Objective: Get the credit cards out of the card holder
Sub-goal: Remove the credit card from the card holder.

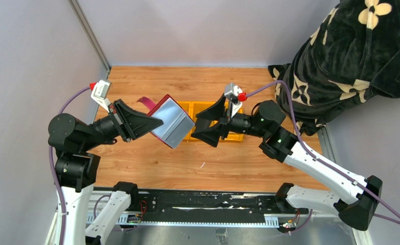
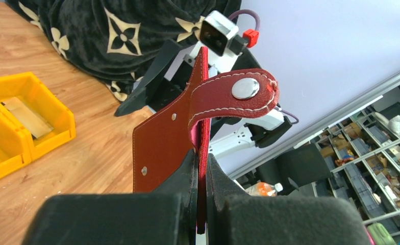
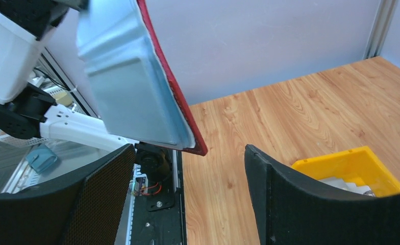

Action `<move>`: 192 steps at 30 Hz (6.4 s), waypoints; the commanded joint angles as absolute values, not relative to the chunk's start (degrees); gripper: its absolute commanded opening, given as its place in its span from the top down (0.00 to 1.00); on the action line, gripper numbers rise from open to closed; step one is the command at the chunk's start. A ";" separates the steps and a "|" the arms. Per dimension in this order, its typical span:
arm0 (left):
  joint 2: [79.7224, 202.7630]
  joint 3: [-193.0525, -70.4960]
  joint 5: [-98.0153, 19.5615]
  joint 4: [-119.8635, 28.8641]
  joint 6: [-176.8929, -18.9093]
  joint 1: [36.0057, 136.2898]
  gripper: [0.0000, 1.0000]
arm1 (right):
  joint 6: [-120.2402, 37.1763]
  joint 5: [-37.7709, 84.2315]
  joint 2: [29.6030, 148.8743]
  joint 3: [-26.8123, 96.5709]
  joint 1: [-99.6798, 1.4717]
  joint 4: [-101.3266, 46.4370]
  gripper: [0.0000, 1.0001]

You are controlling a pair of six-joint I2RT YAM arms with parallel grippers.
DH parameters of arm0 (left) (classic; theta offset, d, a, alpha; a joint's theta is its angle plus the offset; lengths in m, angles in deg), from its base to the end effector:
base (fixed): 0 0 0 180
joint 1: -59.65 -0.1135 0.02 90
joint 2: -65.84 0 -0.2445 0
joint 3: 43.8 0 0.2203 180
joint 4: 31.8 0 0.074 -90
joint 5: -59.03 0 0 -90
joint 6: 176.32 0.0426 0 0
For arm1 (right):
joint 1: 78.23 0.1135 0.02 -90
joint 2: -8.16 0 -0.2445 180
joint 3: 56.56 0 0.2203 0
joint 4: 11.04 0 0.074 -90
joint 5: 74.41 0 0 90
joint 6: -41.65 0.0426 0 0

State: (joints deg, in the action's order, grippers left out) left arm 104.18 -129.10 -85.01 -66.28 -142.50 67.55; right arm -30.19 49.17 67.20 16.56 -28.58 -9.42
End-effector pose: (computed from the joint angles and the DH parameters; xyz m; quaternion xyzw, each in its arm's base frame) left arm 0.0698 -0.0445 0.4476 0.0952 0.6538 -0.6096 0.4380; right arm 0.1201 0.1778 0.4064 -0.3785 0.4940 0.5704 0.5360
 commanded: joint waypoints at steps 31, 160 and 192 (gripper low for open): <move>103.53 -130.34 -88.75 -63.18 -145.00 67.12 1.00 | -40.02 50.91 66.63 21.06 -25.67 -19.50 0.16; 96.22 -129.37 -82.88 -62.41 -131.55 67.12 0.00 | -10.93 52.90 70.89 33.07 -24.73 -19.35 1.00; 103.88 -134.19 -86.85 -72.72 -113.06 67.12 1.00 | -42.13 56.17 66.07 32.09 -25.25 -46.93 0.20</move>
